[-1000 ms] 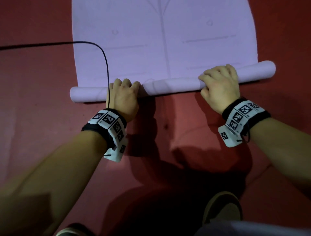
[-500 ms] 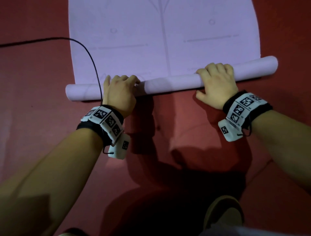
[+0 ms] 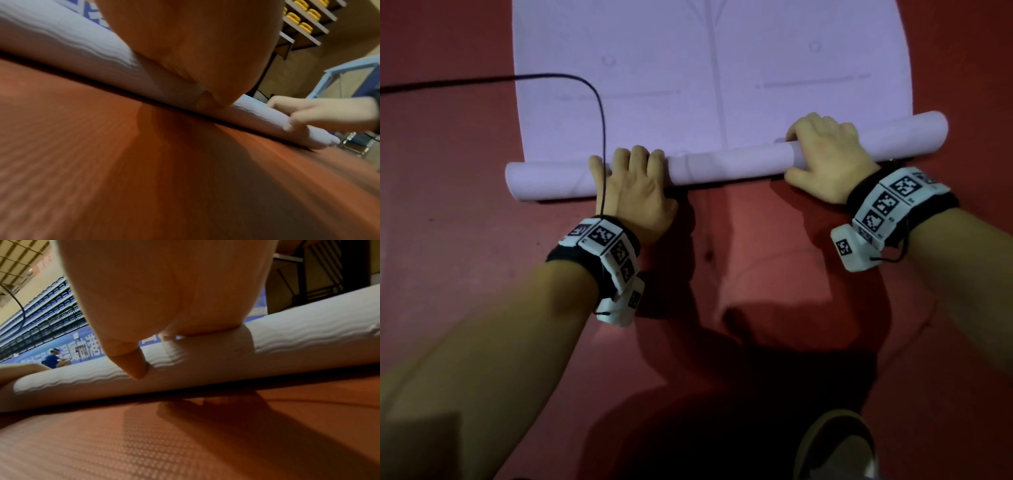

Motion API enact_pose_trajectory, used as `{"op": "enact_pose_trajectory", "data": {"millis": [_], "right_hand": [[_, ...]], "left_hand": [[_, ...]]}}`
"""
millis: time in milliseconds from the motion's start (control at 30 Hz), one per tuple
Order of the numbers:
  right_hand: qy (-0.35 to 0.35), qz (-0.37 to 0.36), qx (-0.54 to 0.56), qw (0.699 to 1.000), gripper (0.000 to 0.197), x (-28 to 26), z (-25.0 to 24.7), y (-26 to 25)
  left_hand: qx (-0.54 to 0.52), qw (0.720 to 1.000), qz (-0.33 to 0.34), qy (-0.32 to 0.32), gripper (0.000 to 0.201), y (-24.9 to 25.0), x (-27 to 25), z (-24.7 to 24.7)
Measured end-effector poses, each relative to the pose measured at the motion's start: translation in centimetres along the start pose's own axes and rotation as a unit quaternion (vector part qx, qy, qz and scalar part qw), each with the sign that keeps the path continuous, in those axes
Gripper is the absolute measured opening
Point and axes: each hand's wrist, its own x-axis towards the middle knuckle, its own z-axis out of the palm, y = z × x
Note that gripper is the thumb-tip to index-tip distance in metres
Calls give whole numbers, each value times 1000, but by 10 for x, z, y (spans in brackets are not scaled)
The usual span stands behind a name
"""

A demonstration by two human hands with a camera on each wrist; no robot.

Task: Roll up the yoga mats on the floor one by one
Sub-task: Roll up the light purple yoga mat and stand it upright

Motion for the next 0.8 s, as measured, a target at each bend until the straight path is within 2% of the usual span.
{"op": "enact_pose_trajectory", "data": {"millis": [67,167,267,433,533,800], "right_hand": [[49,-17,0,999,60,-4,3,0],[119,-12,-52,991,57,-11,17,-6],[88,-2,-102,991,67,-7,25,-10],[25,20,-128,991,62,17,7,-13],[11,43,-144,989,55,24,1,-19],[-52,28,-119,991,49,-12,-3,-30]], "left_hand": [[7,1000,7,-15,62,-3,6,-3],[4,999,-5,-40,59,-5,13,-6],[1,999,-27,-35,53,-1,16,-7],[32,994,-47,-94,52,1,37,-19],[33,990,-56,-122,46,0,46,-25],[6,977,-42,-211,40,-5,13,-38]]}}
